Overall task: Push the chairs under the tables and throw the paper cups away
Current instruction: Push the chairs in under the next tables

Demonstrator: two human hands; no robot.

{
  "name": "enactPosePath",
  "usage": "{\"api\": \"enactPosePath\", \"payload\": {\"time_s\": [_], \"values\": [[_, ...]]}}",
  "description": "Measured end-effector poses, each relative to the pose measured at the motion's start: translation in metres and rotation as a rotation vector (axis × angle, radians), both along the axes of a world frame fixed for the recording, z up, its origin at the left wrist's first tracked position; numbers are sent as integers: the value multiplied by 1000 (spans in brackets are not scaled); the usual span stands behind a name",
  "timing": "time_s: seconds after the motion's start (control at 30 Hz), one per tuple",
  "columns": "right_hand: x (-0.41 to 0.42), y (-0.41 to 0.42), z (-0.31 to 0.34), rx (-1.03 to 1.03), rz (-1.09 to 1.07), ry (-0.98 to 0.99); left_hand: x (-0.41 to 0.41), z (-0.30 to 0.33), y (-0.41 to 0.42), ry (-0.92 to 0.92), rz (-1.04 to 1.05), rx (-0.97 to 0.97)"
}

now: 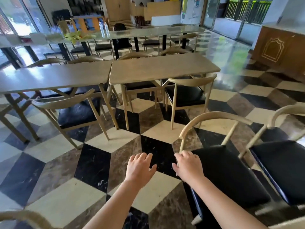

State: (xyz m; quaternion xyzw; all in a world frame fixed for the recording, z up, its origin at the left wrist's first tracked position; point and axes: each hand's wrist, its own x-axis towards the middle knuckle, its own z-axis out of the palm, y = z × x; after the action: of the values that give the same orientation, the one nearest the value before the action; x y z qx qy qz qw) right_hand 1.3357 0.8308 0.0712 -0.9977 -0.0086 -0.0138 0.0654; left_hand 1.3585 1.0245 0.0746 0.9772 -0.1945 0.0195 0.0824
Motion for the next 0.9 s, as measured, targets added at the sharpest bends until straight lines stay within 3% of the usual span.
{"api": "enactPosePath", "payload": {"time_s": [0.33,0.6,0.9], "values": [[145,-36,-6,30,-105,13,154,0,-41,23,-46,-28],[254,-54,-11,12,-332,45,309,-8,-72,64,-280,9],[327,-90,-11,19,-683,45,454,13,-153,90,-700,70]]}}
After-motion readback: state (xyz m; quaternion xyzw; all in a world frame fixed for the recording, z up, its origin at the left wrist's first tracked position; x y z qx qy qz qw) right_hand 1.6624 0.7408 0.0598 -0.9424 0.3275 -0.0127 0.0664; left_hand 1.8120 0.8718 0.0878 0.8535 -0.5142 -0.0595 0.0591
